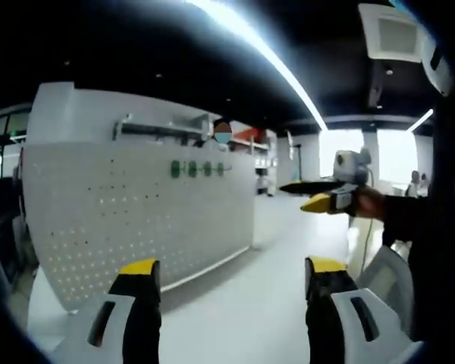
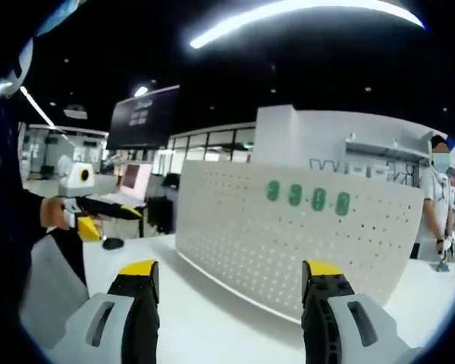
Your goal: Insert the hook assembly into the mounting plate slot until the hook locks in place.
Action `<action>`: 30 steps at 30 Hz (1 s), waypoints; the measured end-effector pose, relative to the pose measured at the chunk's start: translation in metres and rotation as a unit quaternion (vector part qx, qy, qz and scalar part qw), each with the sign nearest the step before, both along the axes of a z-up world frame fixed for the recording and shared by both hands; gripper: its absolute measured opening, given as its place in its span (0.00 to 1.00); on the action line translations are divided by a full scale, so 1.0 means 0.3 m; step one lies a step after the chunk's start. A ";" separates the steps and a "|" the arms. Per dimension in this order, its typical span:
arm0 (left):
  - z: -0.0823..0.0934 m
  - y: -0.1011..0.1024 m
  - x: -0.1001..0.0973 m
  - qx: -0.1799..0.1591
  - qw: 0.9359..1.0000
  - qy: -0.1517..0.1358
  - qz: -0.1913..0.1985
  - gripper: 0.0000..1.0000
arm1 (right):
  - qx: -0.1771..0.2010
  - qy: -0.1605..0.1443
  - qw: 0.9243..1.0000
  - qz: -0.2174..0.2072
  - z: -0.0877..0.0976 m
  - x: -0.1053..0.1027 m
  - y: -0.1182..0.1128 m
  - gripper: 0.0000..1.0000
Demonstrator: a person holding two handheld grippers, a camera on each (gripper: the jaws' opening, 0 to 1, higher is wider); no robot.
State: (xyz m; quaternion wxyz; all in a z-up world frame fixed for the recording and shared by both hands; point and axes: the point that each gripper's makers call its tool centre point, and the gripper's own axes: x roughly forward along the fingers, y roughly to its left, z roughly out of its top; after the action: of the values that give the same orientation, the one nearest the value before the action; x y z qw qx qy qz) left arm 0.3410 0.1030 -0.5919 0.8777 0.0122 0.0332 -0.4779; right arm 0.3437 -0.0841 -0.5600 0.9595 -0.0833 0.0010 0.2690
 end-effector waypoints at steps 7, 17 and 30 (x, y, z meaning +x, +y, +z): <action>0.010 0.013 -0.002 0.001 1.000 -0.004 0.005 0.79 | 0.004 -0.005 1.000 0.000 0.005 0.002 0.000 0.78; 0.022 0.017 0.004 0.002 1.000 -0.006 0.006 0.79 | 0.004 -0.005 1.000 -0.006 -0.003 -0.012 -0.002 0.78; 0.027 0.020 -0.002 0.005 1.000 -0.007 0.008 0.79 | 0.007 -0.007 1.000 -0.011 -0.003 -0.026 -0.011 0.78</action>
State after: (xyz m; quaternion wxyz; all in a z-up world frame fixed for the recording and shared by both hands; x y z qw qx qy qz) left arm 0.3404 0.1091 -0.5837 0.8816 0.0199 0.0297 -0.4706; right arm 0.3359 -0.0875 -0.5608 0.9631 -0.0784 -0.0068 0.2575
